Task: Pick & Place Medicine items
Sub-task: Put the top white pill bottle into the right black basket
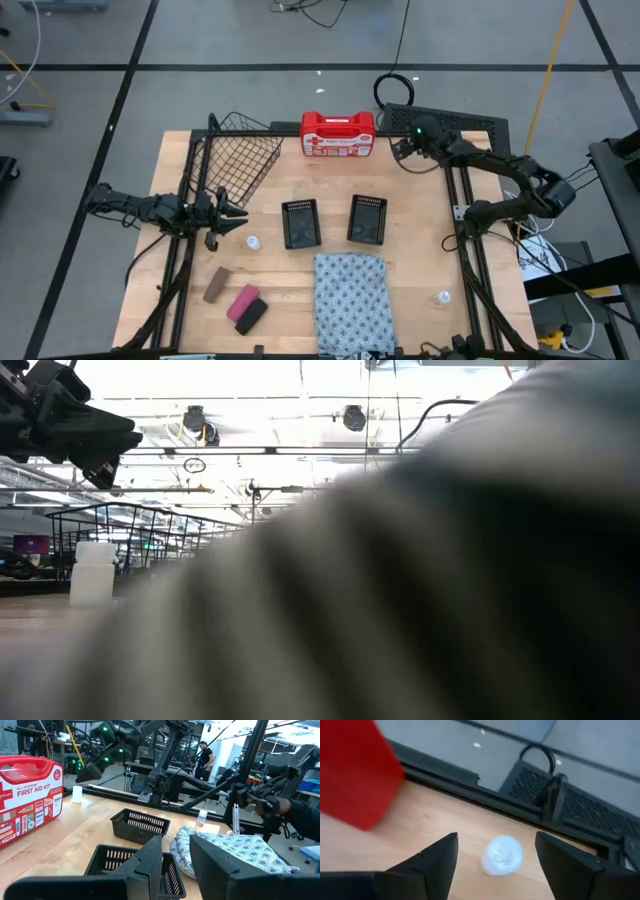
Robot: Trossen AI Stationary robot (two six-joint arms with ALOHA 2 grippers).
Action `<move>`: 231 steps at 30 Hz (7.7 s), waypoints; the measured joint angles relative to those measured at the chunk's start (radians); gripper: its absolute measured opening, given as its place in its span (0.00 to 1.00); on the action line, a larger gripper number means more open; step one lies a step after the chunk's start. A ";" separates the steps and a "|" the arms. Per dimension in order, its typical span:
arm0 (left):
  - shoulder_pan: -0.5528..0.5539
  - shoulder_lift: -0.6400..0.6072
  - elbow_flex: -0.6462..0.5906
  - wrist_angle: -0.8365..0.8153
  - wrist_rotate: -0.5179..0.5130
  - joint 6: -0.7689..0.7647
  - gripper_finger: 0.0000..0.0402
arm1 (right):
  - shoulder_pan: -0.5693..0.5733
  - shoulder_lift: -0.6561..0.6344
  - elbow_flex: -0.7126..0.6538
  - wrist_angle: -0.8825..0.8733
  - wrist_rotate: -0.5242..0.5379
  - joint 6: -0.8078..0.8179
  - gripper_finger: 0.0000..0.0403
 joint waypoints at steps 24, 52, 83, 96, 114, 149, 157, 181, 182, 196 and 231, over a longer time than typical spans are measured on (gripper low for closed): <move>0.000 0.000 0.000 0.000 0.000 0.000 0.27 | -0.077 0.223 0.013 0.044 -0.072 0.005 0.55; 0.000 0.000 0.000 0.000 0.000 0.000 0.27 | 0.135 0.218 0.017 -0.154 -0.174 -0.023 0.34; 0.000 0.000 0.000 0.000 0.000 0.000 0.27 | 0.626 -0.313 -0.009 -0.291 -0.101 0.059 0.34; 0.000 0.000 0.000 0.000 0.000 0.000 0.27 | 0.830 -0.396 -0.175 -0.248 -0.042 0.269 0.34; 0.000 0.000 0.000 0.000 0.000 0.000 0.27 | 0.831 -0.219 -0.175 -0.256 0.036 0.356 0.34; 0.000 0.000 0.000 0.000 0.000 0.000 0.27 | 0.684 -0.385 -0.174 -0.419 0.277 0.305 0.36; 0.000 0.000 0.000 0.000 0.000 0.000 0.27 | 0.676 -0.382 -0.174 -0.363 0.258 0.293 0.35; 0.000 0.000 0.000 0.000 0.000 0.000 0.27 | 0.828 -0.095 0.054 -0.009 -0.072 0.133 0.34; 0.000 0.000 0.000 0.000 0.000 0.000 0.27 | 0.833 -0.063 0.058 -0.013 -0.072 0.129 0.34; 0.000 0.000 0.000 0.000 0.000 0.000 0.27 | 0.832 0.183 0.064 0.017 -0.076 0.126 0.35; 0.000 0.000 0.000 0.000 0.000 0.000 0.27 | 0.834 0.213 0.137 -0.014 -0.073 0.020 0.35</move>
